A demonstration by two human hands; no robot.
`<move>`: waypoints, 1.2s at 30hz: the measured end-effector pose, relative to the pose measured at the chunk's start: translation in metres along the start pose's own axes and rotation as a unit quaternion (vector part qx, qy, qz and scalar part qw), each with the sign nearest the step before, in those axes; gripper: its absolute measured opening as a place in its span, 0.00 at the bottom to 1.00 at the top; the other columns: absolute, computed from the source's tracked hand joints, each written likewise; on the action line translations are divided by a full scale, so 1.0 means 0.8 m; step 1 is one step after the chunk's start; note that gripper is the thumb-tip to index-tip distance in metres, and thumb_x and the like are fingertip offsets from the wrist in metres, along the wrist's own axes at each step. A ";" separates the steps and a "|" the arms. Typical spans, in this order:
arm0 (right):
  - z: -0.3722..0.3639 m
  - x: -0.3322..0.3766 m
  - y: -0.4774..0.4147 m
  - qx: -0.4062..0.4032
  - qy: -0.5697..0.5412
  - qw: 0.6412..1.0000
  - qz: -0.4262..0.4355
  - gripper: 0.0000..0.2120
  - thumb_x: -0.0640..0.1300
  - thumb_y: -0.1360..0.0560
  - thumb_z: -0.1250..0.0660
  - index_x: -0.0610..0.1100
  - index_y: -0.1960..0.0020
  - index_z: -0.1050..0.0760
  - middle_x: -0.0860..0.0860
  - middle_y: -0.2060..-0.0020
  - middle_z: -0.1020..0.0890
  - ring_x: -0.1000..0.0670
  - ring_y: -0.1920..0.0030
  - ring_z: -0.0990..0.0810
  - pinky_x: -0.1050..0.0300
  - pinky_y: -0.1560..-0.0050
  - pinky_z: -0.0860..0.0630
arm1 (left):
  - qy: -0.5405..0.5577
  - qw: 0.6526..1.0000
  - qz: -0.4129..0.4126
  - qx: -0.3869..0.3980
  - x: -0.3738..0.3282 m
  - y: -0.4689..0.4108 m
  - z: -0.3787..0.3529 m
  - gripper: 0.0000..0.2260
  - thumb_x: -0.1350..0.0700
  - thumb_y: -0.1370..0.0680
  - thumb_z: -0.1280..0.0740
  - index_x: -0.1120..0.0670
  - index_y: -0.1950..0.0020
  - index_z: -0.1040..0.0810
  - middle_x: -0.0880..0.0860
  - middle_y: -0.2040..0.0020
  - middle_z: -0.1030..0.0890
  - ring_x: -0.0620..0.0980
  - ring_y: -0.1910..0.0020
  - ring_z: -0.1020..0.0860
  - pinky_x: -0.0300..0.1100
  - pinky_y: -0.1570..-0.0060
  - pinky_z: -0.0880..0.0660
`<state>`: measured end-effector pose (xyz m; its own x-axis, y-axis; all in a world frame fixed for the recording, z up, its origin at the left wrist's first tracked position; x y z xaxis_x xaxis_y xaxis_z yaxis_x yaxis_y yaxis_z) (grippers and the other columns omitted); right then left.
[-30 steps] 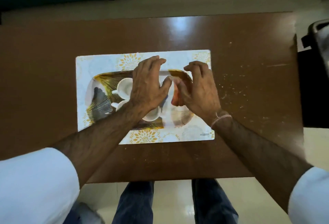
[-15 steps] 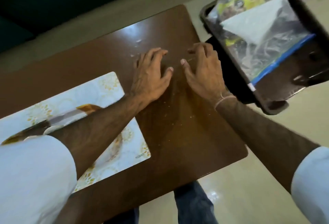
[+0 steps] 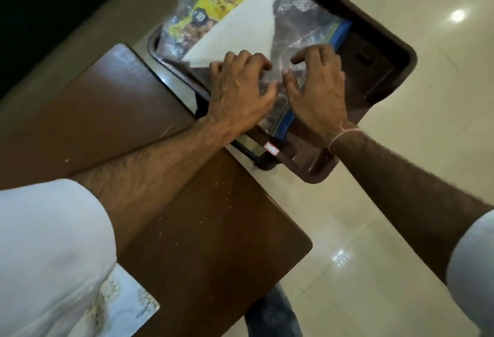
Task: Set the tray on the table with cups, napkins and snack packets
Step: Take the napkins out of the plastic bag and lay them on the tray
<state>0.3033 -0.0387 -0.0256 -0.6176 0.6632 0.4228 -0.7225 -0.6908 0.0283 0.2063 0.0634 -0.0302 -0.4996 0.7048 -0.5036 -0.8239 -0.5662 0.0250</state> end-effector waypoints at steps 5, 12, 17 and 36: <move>0.018 -0.076 -0.006 -0.047 -0.093 0.990 -0.099 0.14 0.44 0.23 0.35 0.39 0.41 0.25 0.43 0.41 0.25 0.44 0.42 0.24 0.51 0.38 0.27 | -0.024 0.995 -0.025 0.094 -0.045 -0.022 -0.072 0.22 0.37 0.31 0.30 0.50 0.44 0.24 0.52 0.47 0.21 0.54 0.45 0.24 0.49 0.47 0.34; -0.003 -0.126 0.006 -0.015 -0.265 0.926 -0.267 0.05 0.43 0.23 0.34 0.47 0.47 0.24 0.54 0.58 0.18 0.49 0.55 0.16 0.50 0.46 0.20 | 0.010 0.994 0.061 0.089 -0.044 -0.029 -0.079 0.09 0.51 0.28 0.33 0.54 0.53 0.21 0.54 0.55 0.17 0.56 0.52 0.20 0.50 0.51 0.23; -0.019 -0.120 0.008 -0.025 -0.433 0.842 -0.320 0.06 0.41 0.20 0.34 0.46 0.56 0.22 0.45 0.61 0.15 0.52 0.69 0.18 0.60 0.70 0.23 | 0.178 0.969 0.170 -0.009 -0.025 -0.023 -0.047 0.05 0.55 0.25 0.36 0.55 0.57 0.28 0.51 0.62 0.24 0.51 0.62 0.27 0.41 0.65 0.36; -0.072 0.025 -0.073 0.157 -0.486 0.792 -0.334 0.17 0.34 0.19 0.46 0.45 0.66 0.36 0.48 0.69 0.31 0.51 0.70 0.30 0.57 0.64 0.31 | 0.303 0.947 0.063 -0.082 -0.032 -0.001 0.052 0.04 0.59 0.20 0.40 0.56 0.52 0.35 0.50 0.63 0.29 0.42 0.66 0.30 0.33 0.65 0.33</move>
<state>0.3150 0.0315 -0.0705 0.5109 0.4821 0.7117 -0.5798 -0.4181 0.6993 0.2087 0.0640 0.0185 -0.3046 0.2798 -0.9105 -0.6904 -0.7234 0.0086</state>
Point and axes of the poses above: each hand's wrist, its own y-axis away from the middle knuckle, its own z-axis out of the back of the hand, x = y × z, the point moved 10 cm from there along -y, towards the middle knuckle
